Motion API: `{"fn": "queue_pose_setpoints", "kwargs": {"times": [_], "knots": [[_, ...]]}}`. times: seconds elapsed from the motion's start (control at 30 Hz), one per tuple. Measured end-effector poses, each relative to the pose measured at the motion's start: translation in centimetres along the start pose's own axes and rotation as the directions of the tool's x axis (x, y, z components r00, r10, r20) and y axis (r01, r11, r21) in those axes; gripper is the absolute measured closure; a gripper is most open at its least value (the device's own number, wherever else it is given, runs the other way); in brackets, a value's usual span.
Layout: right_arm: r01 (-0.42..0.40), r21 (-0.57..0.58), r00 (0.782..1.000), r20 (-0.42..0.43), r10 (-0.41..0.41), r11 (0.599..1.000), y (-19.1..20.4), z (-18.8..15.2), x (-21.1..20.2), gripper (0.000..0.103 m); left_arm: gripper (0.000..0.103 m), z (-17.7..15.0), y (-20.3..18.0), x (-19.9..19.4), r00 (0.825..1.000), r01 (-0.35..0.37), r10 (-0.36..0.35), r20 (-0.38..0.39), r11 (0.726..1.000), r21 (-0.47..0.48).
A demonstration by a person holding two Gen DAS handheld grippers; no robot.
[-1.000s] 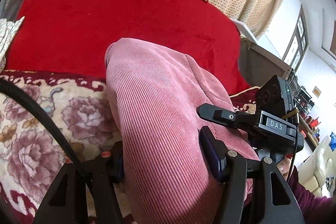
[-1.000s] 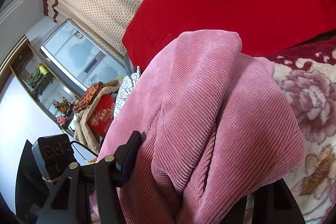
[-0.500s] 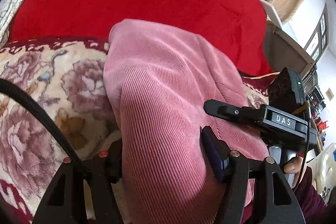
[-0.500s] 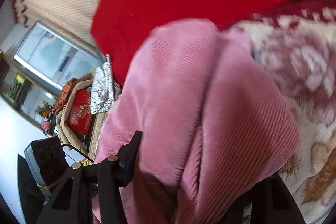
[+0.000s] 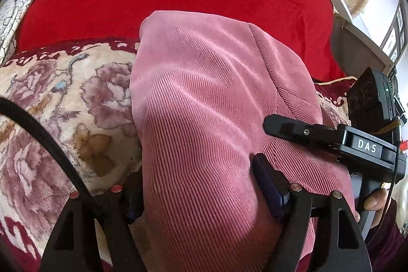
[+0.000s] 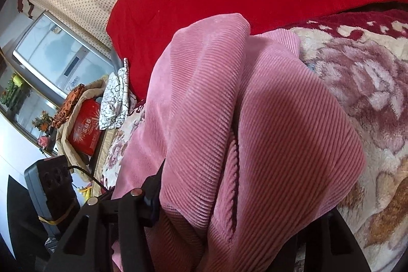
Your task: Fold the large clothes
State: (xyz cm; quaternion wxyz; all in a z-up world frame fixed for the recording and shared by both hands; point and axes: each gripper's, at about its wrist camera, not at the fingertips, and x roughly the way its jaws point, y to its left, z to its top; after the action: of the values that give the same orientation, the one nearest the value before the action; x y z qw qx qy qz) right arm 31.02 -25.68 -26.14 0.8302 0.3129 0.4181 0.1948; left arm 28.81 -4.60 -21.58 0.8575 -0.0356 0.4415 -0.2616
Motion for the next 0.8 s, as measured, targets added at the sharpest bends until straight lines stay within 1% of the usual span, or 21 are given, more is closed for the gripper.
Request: {"fn": "queue_pose_setpoints", "kwargs": {"times": [0.1, 0.2, 0.23, 0.33, 0.5, 0.57, 0.67, 0.73, 0.8], "knots": [[-0.017, 0.03, 1.0, -0.008, 0.017, 0.999, -0.4, 0.0, -0.4, 0.043, 0.023, -0.1, -0.1, -0.3, 1.0, -0.011, 0.011, 0.011, 1.0, -0.006], [-0.016, 0.071, 1.0, -0.019, 0.017, 0.997, -0.7, 0.0, -1.3, 0.037, 0.02, -0.1, -0.5, -0.8, 0.998, -0.051, 0.051, 0.037, 0.999, 0.003], [-0.014, 0.09, 1.0, -0.022, 0.016, 0.996, -0.9, 0.0, -1.8, 0.036, 0.019, -0.1, -0.7, -1.1, 0.996, -0.074, 0.073, 0.048, 0.997, 0.015], [-0.006, 0.102, 1.0, -0.008, 0.006, 0.995, -1.1, 0.0, -3.4, 0.036, 0.018, -0.2, -1.3, -1.8, 0.991, -0.119, 0.116, 0.072, 0.992, 0.035], [0.034, 0.07, 0.997, 0.061, -0.038, 0.997, -0.7, 0.2, -6.8, 0.036, 0.019, -0.5, -2.4, -3.5, 0.974, -0.198, 0.189, 0.123, 0.978, 0.064], [0.046, 0.046, 0.994, 0.097, -0.05, 0.998, -0.3, 0.2, -8.0, 0.036, 0.019, -0.4, -2.3, -3.8, 0.969, -0.217, 0.206, 0.136, 0.974, 0.064], [0.038, 0.004, 0.989, 0.145, -0.038, 0.999, 0.7, 0.0, -9.2, 0.036, 0.019, -0.5, -2.6, -4.6, 0.965, -0.228, 0.217, 0.15, 0.972, 0.06], [0.032, -0.023, 0.987, 0.157, -0.028, 0.999, 1.3, -0.2, -9.5, 0.037, 0.019, -0.4, -2.5, -4.8, 0.962, -0.236, 0.225, 0.155, 0.97, 0.056], [0.032, -0.07, 0.984, 0.174, -0.019, 0.997, 2.4, -0.5, -9.7, 0.039, 0.019, -0.4, -2.5, -4.8, 0.96, -0.242, 0.23, 0.157, 0.969, 0.057]]}}
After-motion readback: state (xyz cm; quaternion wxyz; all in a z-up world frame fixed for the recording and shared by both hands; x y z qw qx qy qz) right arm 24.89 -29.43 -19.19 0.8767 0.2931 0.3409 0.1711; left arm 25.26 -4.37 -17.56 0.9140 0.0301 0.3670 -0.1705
